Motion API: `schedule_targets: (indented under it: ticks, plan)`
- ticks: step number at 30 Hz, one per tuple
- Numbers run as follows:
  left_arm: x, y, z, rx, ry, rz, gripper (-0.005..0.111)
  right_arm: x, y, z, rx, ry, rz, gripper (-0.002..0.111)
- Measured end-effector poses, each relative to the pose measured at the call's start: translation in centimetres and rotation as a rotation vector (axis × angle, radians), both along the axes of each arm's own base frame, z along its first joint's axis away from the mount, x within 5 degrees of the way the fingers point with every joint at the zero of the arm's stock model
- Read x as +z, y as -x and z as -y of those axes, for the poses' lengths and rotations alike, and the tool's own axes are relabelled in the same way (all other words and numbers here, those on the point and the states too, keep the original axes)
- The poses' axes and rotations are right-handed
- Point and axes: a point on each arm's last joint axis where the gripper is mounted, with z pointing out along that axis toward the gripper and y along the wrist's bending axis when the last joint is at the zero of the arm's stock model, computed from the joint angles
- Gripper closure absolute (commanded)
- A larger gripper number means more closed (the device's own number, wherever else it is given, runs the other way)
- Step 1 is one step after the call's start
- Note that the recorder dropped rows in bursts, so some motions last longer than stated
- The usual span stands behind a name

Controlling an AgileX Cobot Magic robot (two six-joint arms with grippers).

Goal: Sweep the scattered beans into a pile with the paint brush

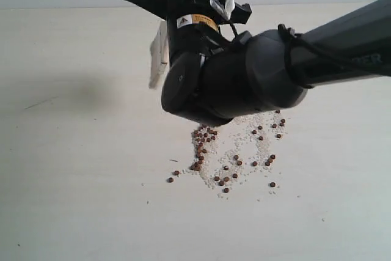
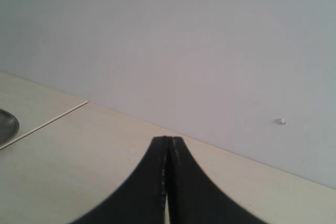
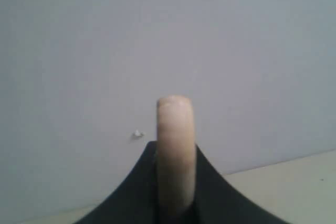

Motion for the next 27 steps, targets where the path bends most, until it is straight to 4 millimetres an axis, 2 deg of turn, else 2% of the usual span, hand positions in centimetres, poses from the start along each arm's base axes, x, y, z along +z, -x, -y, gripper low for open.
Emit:
schedule_targets:
  ticks: [3,6,8,12,16,21,27]
  plan:
    - [0.0,0.0,0.0,0.0,0.0,0.0,0.107,0.3,-2.0,-0.2,0.014,-0.027,-0.019,0.108]
    - [0.0,0.0,0.0,0.0,0.0,-0.001,0.107,-2.1,-5.0,0.6,-0.008,-0.093,-0.107,0.108]
    - [0.0,0.0,0.0,0.0,0.0,-0.001,0.107,-3.5,-5.6,0.8,-0.017,-0.131,-0.142,0.108]
    - [0.0,0.0,0.0,0.0,0.0,-0.001,0.107,-5.8,-6.1,0.8,-0.013,-0.181,-0.179,0.108]
    - [0.0,0.0,0.0,0.0,0.0,-0.001,0.107,-7.4,-6.2,0.7,-0.003,-0.145,-0.205,0.108]
    - [0.0,0.0,0.0,0.0,0.0,-0.001,0.107,-7.4,-6.3,0.6,0.002,0.022,-0.194,0.108]
    - [0.0,0.0,0.0,0.0,0.0,-0.001,0.107,-6.3,-6.2,1.7,-0.091,0.205,-0.231,0.108]
